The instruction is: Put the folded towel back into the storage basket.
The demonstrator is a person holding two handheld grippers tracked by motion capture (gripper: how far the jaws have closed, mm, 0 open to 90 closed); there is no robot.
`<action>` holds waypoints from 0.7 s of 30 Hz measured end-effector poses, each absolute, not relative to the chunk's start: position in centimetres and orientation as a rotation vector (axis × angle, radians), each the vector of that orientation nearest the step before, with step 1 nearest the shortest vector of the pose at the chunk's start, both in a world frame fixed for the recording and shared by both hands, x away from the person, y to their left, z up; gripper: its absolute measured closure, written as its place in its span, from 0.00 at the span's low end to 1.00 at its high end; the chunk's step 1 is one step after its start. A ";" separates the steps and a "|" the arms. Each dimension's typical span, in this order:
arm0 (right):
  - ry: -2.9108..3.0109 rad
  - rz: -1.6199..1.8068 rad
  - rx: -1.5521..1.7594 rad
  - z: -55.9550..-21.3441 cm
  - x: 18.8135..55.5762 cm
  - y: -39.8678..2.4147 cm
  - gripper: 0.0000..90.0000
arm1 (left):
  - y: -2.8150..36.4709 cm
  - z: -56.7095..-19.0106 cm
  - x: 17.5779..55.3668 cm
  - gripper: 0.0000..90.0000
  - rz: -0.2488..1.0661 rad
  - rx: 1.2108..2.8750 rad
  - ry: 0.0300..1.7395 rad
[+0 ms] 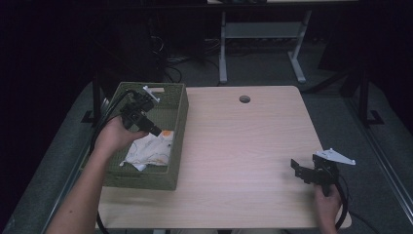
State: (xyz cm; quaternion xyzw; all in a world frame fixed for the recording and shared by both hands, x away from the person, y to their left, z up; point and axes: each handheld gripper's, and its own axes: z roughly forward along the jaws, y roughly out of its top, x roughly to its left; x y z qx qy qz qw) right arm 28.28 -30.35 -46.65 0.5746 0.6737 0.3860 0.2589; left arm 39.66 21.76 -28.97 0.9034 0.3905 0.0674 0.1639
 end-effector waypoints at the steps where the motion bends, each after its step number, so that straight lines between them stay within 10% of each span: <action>1: 1.827 1.045 1.558 -46.7 28.3 -30.3 0.15 | 21.7 -28.9 39.6 0.58 0.193 2.575 1.110; 21: 1.829 1.044 1.552 -46.6 28.3 -30.3 0.15 | 19.4 -28.2 38.9 0.55 0.203 2.581 1.061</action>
